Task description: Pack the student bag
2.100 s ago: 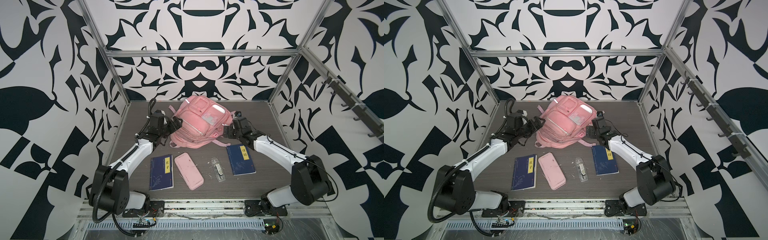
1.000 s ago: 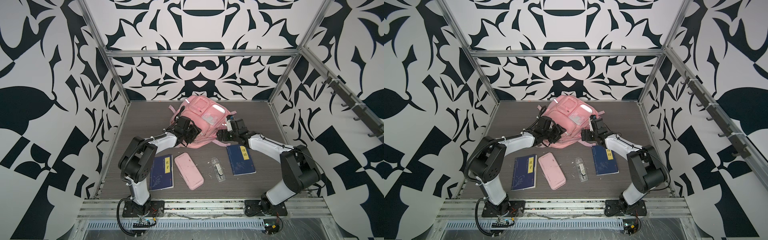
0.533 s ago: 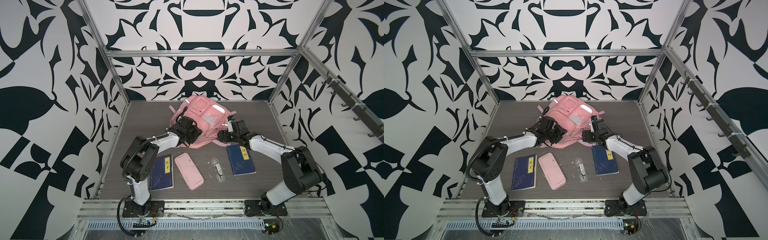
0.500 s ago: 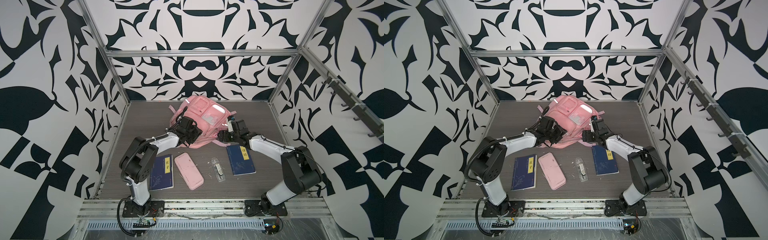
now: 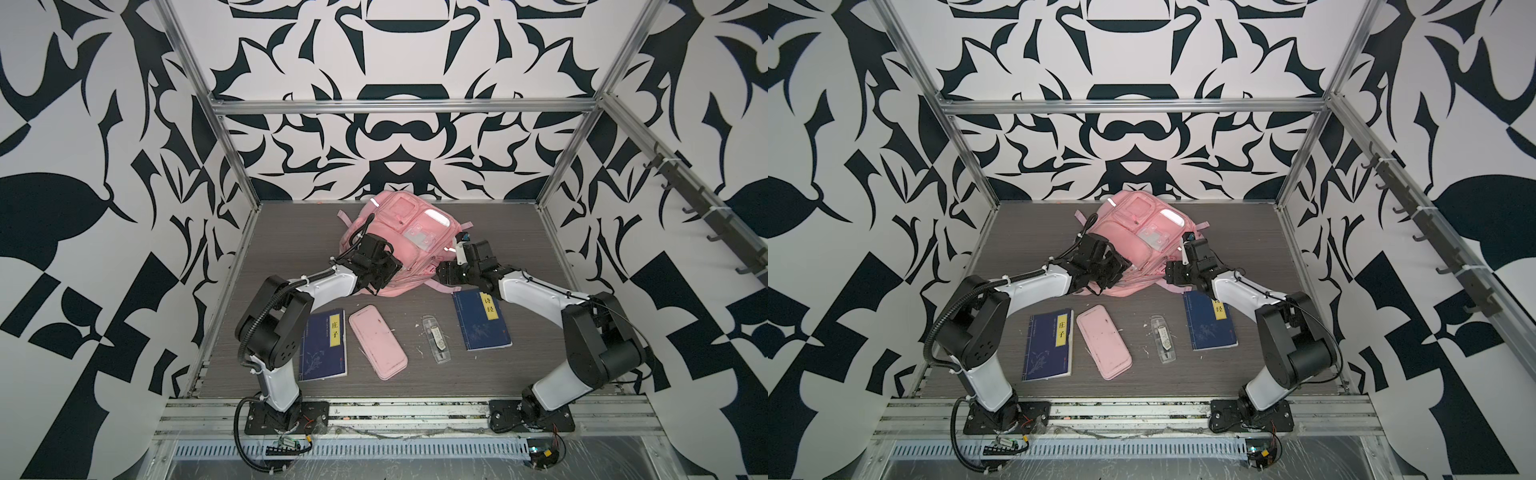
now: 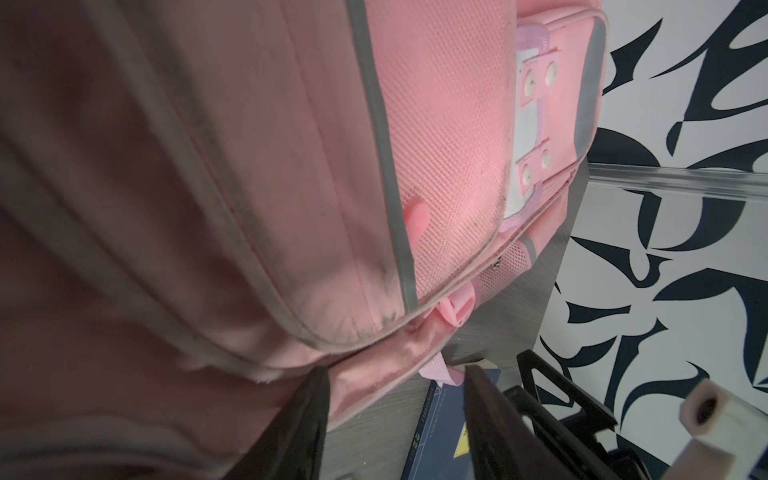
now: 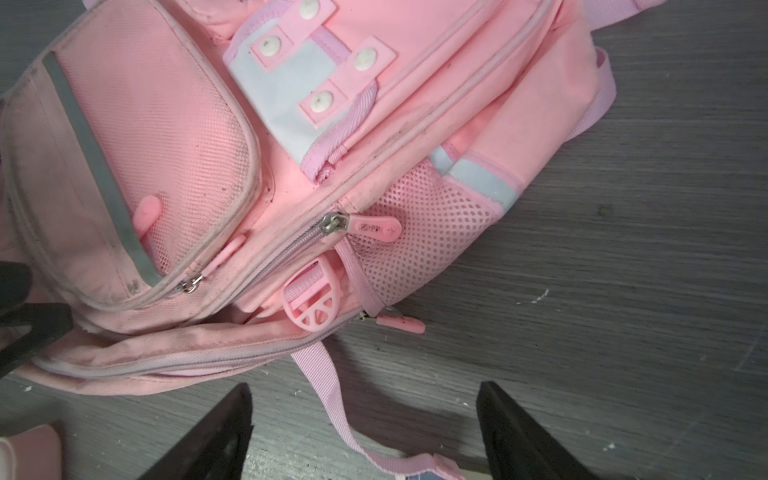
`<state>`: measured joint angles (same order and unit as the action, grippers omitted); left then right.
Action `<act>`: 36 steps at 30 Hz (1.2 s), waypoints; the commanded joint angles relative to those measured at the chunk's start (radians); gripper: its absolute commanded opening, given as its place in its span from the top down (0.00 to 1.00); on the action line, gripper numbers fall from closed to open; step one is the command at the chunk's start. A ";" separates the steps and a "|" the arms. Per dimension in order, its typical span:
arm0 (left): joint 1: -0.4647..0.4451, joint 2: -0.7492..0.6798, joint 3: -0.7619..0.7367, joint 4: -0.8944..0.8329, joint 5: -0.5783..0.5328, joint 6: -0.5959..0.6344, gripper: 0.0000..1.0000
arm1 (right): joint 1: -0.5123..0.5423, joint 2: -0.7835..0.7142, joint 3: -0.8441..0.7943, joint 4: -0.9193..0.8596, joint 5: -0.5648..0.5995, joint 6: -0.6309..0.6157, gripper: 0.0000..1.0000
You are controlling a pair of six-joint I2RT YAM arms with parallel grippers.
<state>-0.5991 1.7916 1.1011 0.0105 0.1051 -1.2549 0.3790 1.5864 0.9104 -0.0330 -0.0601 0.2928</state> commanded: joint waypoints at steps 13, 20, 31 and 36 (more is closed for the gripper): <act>-0.001 0.066 0.010 -0.019 -0.003 -0.028 0.46 | -0.004 -0.013 0.014 0.007 -0.010 0.001 0.15; 0.000 0.100 0.024 -0.004 -0.009 -0.031 0.46 | -0.003 -0.005 0.019 0.005 -0.009 0.000 0.15; 0.005 0.102 0.073 0.005 -0.018 -0.002 0.68 | -0.003 -0.017 -0.005 0.028 0.004 -0.004 0.15; 0.015 0.067 0.060 0.002 -0.023 0.018 0.84 | -0.003 -0.022 -0.024 0.061 0.005 0.002 0.13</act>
<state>-0.5938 1.8824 1.1423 0.0109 0.1005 -1.2491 0.3790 1.5867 0.8948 -0.0154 -0.0628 0.2924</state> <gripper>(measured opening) 0.181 0.869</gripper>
